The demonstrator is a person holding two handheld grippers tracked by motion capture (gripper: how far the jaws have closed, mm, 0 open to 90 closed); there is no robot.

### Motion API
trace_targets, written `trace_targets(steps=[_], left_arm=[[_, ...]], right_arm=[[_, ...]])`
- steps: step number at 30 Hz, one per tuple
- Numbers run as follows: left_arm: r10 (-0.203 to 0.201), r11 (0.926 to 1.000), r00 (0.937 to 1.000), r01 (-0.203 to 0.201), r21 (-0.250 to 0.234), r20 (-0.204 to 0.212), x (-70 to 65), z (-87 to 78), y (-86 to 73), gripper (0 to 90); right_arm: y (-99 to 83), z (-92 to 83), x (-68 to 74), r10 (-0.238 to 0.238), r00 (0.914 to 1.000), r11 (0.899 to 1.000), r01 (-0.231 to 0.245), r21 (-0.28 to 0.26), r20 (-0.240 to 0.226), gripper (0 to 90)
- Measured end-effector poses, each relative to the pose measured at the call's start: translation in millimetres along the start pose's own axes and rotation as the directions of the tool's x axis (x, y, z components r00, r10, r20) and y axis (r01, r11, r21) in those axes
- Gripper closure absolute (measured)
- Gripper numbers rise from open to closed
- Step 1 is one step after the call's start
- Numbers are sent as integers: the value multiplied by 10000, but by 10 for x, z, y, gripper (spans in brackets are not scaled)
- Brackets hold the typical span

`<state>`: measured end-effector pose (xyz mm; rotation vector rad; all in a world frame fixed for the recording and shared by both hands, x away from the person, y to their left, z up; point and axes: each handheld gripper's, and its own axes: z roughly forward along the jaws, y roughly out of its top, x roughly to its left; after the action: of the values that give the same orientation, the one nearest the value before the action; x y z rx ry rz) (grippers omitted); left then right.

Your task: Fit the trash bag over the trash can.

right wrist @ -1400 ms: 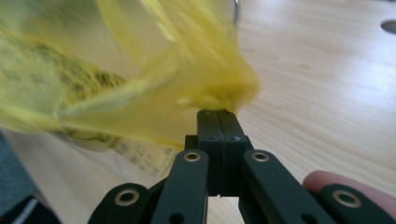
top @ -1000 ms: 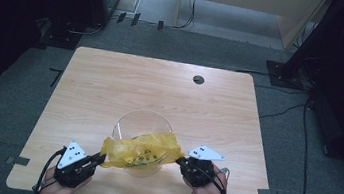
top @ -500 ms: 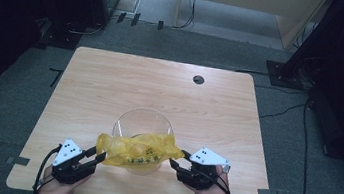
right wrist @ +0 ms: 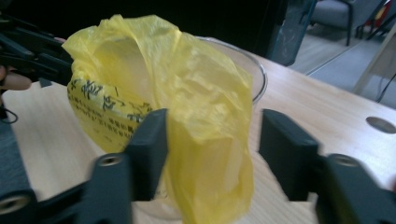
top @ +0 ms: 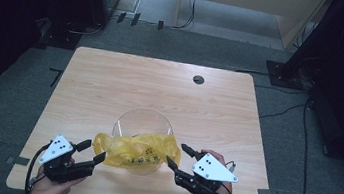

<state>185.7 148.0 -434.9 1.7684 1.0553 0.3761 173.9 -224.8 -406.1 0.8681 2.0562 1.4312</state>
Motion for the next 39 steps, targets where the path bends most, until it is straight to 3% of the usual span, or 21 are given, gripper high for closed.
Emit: trace_targets(steps=[1,2,3,4,5,8,15,17,20,22,25,29,31,32,34,36,39], left_arm=[[-44,10000,10000,44,-33,56,2,-9,9,311],[-54,10000,9999,55,-74,109,10,-15,20,288],[-121,9999,9998,123,-116,141,15,-21,31,288],[-85,9998,9998,88,-180,163,26,-34,54,280],[-85,9998,9998,88,-180,163,26,-34,54,284],[74,9991,9971,-42,-423,751,17,-59,122,324],[61,9955,9975,7,-947,711,-36,-30,311,330],[17,9940,9971,66,-1089,761,-57,-5,363,370],[388,9909,9988,-345,-1304,309,-122,58,387,632],[545,9911,9982,-512,-1225,233,-135,79,392,685],[535,9922,9985,-539,-1120,-62,-167,149,401,846],[526,9920,9982,-556,-1131,-289,-157,212,421,861],[477,9916,9976,-533,-1177,-497,-142,243,440,873],[579,9900,9945,-684,-1234,-871,-127,290,465,878],[542,9900,9939,-661,-1249,-965,-123,308,472,886],[410,9917,9925,-545,-1165,-1151,-101,383,490,894],[349,9920,9937,-474,-1174,-1061,-135,402,487,890]], right_arm=[[4,14,8,44,9999,10000,-44,37,153,622],[3,41,-5,231,9997,9996,-233,141,88,771],[3,41,-5,231,9997,9996,-233,141,88,771],[3,56,-11,500,9986,9987,-501,35,161,847],[3,56,-11,500,9986,9987,-501,35,161,847],[29,76,13,632,9967,9978,-622,-213,503,879],[67,148,2,833,9946,9964,-824,-176,612,888],[105,155,-14,940,9931,9954,-923,-276,708,888],[154,180,-50,1173,9896,9923,-1134,-499,836,888],[165,200,-64,1239,9882,9913,-1193,-548,897,888],[173,303,-100,1482,9820,9882,-1423,-575,1173,888],[161,448,-151,1419,9767,9895,-1358,-486,1611,888],[162,542,-198,1417,9721,9898,-1363,-416,1869,888],[164,576,-220,1392,9708,9902,-1337,-410,1954,888],[165,596,-236,1422,9695,9898,-1371,-391,1998,888],[153,645,-273,1712,9626,9852,-1697,-250,2098,888],[127,668,-288,2022,9581,9792,-2018,-225,2027,889]])
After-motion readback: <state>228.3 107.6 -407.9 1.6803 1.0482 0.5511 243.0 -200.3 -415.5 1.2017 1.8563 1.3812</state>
